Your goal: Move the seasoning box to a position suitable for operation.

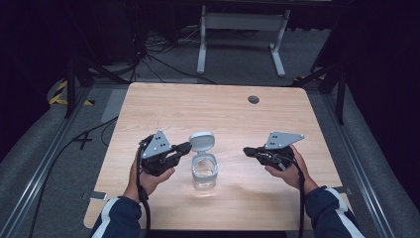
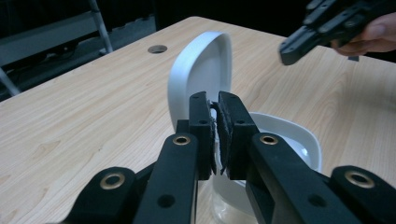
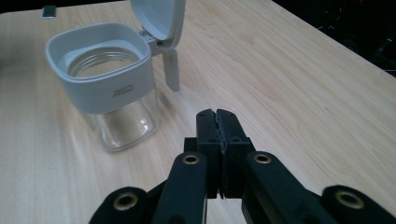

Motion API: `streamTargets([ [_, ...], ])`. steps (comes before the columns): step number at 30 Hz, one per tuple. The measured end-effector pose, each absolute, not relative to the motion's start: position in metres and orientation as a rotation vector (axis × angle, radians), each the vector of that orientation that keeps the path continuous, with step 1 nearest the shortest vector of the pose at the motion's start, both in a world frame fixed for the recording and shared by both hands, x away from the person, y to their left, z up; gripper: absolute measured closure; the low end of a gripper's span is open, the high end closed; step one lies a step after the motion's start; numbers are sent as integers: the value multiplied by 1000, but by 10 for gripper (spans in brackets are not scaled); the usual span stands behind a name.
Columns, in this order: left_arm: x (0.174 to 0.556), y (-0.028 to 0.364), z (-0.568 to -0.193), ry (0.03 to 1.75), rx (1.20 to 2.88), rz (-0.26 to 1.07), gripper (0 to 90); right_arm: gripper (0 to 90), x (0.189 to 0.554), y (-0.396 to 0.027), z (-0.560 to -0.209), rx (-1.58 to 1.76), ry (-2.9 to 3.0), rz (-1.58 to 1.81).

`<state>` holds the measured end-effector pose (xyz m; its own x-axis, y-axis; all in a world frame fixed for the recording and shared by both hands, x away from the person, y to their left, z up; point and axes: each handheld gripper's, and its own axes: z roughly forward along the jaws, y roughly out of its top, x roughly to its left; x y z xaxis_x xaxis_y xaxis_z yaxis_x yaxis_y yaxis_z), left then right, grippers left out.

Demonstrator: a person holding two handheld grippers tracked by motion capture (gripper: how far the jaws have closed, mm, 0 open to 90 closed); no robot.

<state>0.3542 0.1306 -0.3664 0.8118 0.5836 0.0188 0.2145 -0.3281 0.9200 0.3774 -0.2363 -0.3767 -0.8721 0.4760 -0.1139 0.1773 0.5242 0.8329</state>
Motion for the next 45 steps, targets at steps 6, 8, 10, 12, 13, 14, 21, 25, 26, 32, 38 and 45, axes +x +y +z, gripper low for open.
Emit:
streamTargets([
  [6,358,131,-367,614,1906,429,836,891,364,-250,-381,534,2448,1268],
  [8,358,131,-367,614,1906,427,834,890,363,-251,-382,539,2448,1264],
  [10,358,131,-367,608,1907,432,830,885,360,-257,-383,542,2451,1250],
  [12,357,133,-366,602,1922,441,821,872,358,-262,-384,552,2450,1247],
  [13,355,134,-367,603,1928,445,814,861,356,-265,-385,553,2447,1245],
  [14,354,135,-367,603,1933,447,802,852,355,-269,-385,553,2441,1244],
  [21,342,149,-376,624,2032,502,639,642,343,-288,-388,589,2429,1188],
  [25,336,158,-385,630,2094,522,579,577,336,-299,-389,606,2419,1147],
  [26,334,161,-387,630,2110,527,561,571,334,-301,-389,612,2414,1140],
  [32,325,173,-404,652,2206,542,481,546,325,-319,-392,644,2394,1124],
  [38,319,188,-419,690,2261,583,377,499,313,-336,-398,676,2376,1061],
  [45,317,205,-438,714,2304,560,298,418,301,-360,-413,711,2346,978],
])
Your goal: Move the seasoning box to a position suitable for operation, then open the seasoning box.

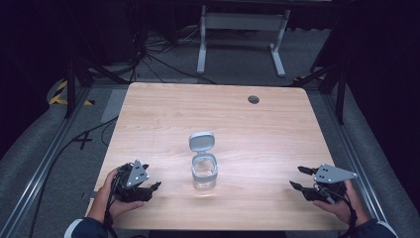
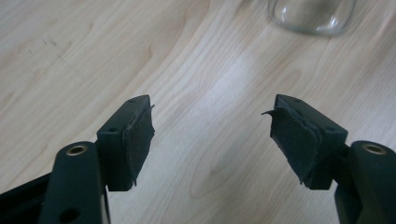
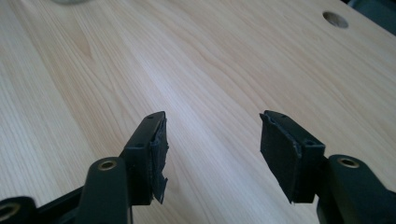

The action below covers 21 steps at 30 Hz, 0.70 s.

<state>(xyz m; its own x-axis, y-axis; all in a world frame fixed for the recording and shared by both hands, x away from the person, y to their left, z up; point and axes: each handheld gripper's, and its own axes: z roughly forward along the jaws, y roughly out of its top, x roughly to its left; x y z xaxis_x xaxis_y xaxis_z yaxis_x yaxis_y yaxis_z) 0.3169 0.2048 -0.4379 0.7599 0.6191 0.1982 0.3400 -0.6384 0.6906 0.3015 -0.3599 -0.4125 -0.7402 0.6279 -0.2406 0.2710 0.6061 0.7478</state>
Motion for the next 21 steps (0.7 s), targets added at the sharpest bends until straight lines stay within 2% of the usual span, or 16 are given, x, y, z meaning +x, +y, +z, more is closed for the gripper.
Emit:
streamTargets([
  [21,319,234,-475,839,2248,419,234,339,289,-426,-465,1132,2274,1041],
])
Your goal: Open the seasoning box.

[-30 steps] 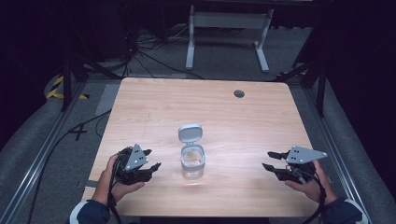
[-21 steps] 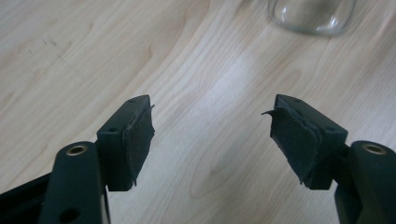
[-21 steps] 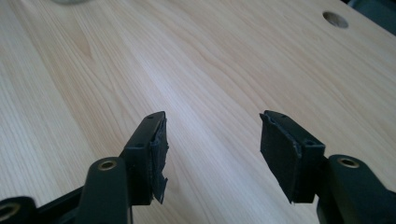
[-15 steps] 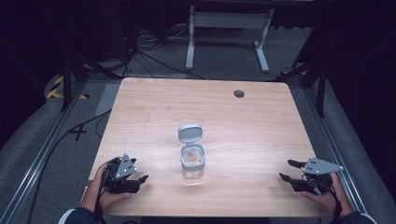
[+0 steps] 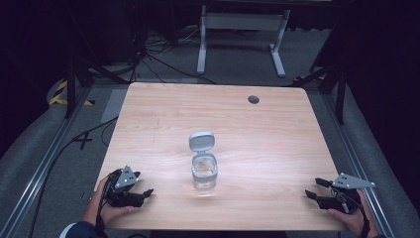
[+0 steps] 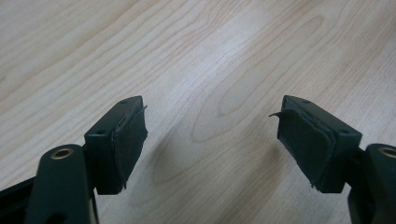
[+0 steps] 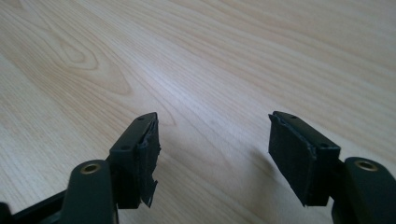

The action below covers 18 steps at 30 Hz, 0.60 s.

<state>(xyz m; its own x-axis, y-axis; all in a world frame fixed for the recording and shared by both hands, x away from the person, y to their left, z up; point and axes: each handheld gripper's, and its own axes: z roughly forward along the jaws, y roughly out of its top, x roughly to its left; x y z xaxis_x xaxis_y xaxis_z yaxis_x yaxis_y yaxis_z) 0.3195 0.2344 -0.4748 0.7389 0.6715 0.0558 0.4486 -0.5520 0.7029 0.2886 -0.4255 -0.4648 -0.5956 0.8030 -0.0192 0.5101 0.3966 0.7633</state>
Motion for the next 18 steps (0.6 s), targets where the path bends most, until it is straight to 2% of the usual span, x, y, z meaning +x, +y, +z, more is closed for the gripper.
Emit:
streamTargets([
  [7,322,241,-482,890,2195,356,179,317,286,-426,-467,1152,2262,1007],
  [18,322,241,-482,900,2196,364,169,308,286,-426,-467,1161,2256,1004],
])
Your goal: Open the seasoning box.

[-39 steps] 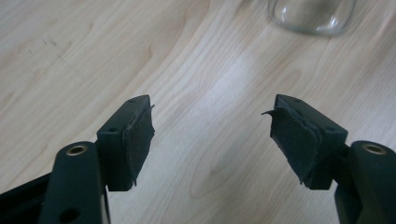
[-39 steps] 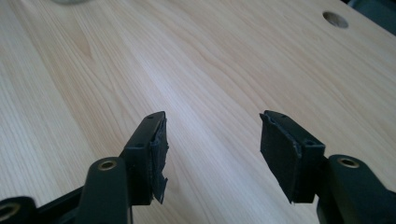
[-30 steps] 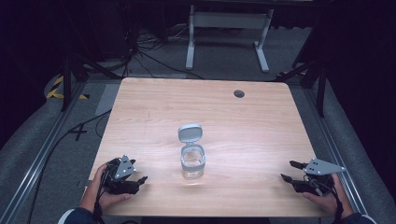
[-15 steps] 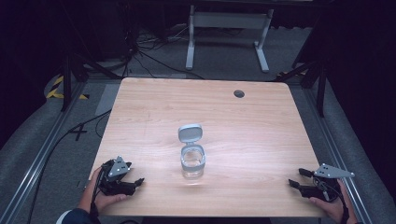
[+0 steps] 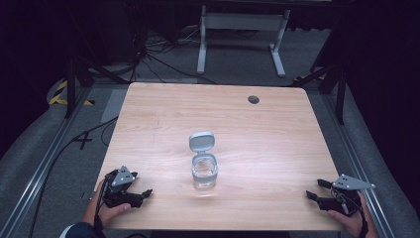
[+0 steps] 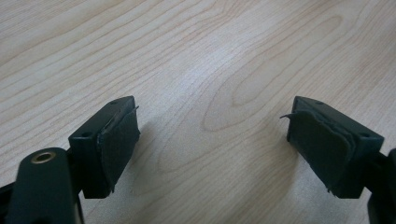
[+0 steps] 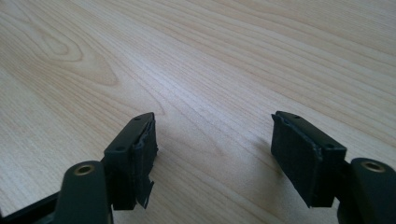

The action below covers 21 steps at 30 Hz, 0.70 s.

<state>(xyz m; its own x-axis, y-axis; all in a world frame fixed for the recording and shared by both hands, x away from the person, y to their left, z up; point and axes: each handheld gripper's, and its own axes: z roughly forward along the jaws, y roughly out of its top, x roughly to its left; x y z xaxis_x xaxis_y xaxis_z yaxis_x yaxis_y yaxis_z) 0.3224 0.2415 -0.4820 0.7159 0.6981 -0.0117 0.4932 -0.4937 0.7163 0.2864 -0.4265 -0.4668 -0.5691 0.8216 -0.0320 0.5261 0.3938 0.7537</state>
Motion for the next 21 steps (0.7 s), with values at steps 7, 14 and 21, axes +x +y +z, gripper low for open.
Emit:
streamTargets([
  [7,322,241,-482,900,2195,364,167,302,287,-426,-467,1172,2245,1005],
  [14,322,241,-482,909,2193,366,166,296,287,-427,-467,1179,2237,1000],
  [21,322,241,-482,910,2193,375,161,296,287,-427,-467,1182,2235,999],
])
